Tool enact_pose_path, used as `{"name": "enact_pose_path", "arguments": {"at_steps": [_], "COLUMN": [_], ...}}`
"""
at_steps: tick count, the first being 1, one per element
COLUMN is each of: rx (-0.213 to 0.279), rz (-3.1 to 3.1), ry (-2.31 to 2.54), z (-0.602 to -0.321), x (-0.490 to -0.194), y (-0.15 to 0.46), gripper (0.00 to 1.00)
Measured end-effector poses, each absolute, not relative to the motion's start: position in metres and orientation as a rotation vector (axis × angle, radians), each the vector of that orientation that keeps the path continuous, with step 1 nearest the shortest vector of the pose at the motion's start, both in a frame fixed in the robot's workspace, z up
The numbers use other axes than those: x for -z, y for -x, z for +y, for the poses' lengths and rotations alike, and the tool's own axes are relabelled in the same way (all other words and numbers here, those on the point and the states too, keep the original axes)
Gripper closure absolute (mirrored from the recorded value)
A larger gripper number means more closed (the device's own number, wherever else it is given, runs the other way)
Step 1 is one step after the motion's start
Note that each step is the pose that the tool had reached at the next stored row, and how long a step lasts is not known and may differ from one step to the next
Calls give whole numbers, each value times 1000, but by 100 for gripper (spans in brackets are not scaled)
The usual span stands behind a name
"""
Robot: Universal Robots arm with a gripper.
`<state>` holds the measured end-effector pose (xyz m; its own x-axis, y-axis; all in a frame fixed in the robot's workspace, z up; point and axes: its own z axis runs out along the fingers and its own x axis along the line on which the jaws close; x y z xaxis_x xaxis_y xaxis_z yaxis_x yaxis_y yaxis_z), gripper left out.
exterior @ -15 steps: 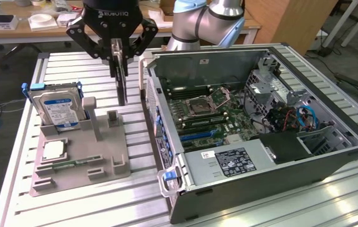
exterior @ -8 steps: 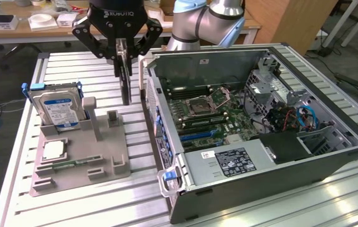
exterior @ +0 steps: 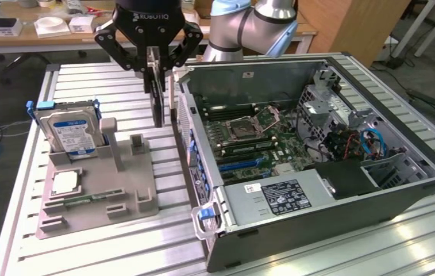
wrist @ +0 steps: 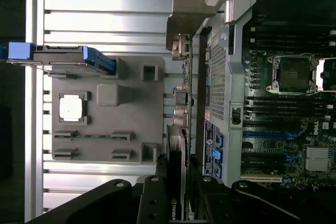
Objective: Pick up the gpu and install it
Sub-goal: 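Pick up the gpu and move the gpu toward the slot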
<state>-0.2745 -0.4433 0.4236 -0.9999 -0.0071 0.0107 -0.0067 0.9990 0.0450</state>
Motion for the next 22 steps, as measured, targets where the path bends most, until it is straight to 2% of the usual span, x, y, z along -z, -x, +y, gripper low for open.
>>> {"name": "enact_pose_path", "arguments": {"at_steps": [22], "rx": [72], "rz": [-3127], "ry": [-14], "z": [-444], "x": [-424], "y": [250], "gripper": [74]}}
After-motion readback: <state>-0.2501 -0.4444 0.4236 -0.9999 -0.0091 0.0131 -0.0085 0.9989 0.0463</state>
